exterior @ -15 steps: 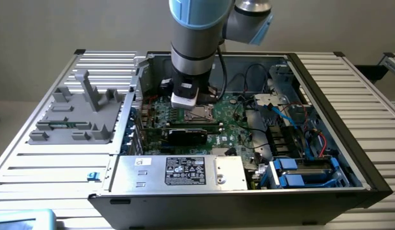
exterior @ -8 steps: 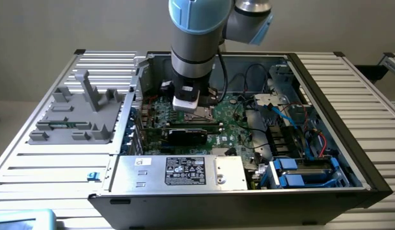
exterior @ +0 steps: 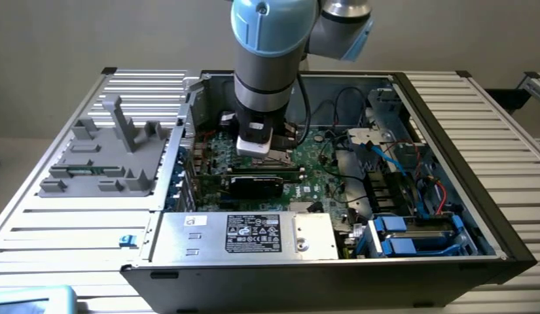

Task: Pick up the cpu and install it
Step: 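Install the second cpu locking lever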

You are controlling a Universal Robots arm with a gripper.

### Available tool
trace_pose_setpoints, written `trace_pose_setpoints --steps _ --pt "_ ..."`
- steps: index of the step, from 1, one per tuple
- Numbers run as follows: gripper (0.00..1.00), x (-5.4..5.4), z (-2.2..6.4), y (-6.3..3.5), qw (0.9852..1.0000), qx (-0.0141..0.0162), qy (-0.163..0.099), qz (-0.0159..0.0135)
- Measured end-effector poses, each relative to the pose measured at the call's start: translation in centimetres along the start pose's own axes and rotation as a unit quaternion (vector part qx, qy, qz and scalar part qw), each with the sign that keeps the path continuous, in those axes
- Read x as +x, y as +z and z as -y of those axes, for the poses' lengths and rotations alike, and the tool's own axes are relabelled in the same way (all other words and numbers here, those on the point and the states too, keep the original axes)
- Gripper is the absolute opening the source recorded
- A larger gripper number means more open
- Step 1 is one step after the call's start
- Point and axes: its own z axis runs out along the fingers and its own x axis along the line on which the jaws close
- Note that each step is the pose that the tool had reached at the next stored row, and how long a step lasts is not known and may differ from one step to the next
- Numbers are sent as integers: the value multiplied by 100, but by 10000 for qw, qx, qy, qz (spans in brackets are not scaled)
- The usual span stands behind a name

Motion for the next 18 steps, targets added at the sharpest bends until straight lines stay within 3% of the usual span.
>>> trace_pose_setpoints --steps 6,18 --pt "11 8 -27 62 10000 85 -5 15" --pt "11 6 -55 132 10000 88 -6 17"
